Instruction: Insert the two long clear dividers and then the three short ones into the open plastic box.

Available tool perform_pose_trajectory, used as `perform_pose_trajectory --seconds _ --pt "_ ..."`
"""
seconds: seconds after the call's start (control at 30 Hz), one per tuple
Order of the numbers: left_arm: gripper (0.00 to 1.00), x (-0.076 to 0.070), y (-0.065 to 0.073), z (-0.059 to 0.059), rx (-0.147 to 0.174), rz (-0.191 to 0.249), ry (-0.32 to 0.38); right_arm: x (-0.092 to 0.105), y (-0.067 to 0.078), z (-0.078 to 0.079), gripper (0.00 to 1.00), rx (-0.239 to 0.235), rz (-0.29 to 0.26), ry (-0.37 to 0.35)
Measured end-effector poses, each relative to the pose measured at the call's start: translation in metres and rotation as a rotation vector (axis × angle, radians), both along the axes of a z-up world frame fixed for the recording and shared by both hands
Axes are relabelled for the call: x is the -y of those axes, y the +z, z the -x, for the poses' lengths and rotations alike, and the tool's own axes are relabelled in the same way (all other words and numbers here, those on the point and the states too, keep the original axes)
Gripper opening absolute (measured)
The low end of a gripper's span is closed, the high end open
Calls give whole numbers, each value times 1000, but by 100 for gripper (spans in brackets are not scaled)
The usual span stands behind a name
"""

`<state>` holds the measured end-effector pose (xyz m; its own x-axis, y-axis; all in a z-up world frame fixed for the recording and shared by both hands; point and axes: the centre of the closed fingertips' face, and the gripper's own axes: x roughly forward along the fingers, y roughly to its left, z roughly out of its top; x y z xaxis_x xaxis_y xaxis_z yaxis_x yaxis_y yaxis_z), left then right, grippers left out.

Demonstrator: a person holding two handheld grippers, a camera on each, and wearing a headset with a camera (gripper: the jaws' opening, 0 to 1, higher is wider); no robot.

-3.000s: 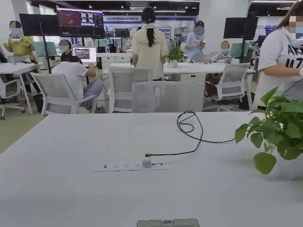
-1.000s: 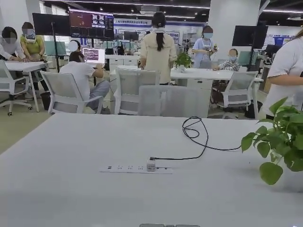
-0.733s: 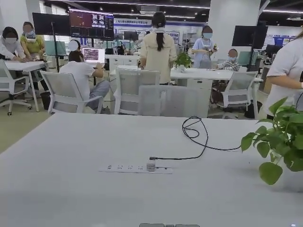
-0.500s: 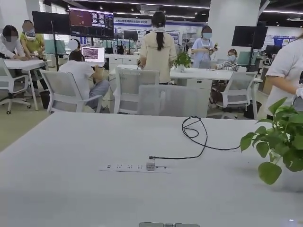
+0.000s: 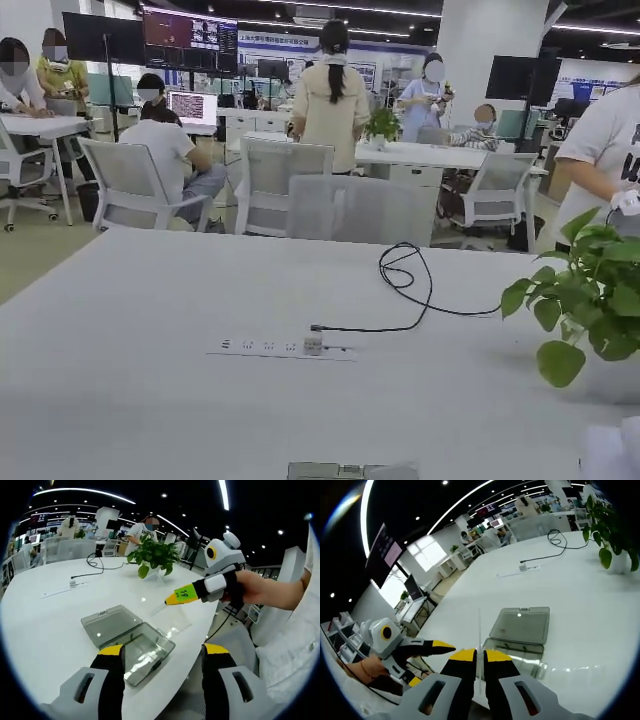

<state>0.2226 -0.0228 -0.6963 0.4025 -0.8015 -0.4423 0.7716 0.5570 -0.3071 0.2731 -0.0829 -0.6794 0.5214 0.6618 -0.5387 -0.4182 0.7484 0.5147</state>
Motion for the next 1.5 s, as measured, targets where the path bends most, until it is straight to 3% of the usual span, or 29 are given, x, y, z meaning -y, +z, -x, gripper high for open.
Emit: perform_pose_trajectory --seconds 0.3,0.47,0.7,0.9,1.2,1.5 --pt "74 -5 -11 7 28 -25 -70 12 -14 -10 7 -96 59 -57" --pt "80 -10 -21 9 44 -46 -115 19 -30 -10 7 -180 119 -77" --pt "88 -19 -44 15 62 -116 -185 23 -53 -9 7 -284 162 -97" --pt "92 -26 -58 21 67 -154 -214 21 -64 -12 7 -337 178 -121" --pt "93 -30 -62 25 48 -133 -221 19 -90 -9 7 -435 214 -151" --pt "92 -30 -62 24 44 -110 -215 20 -103 -7 7 -476 258 -151"
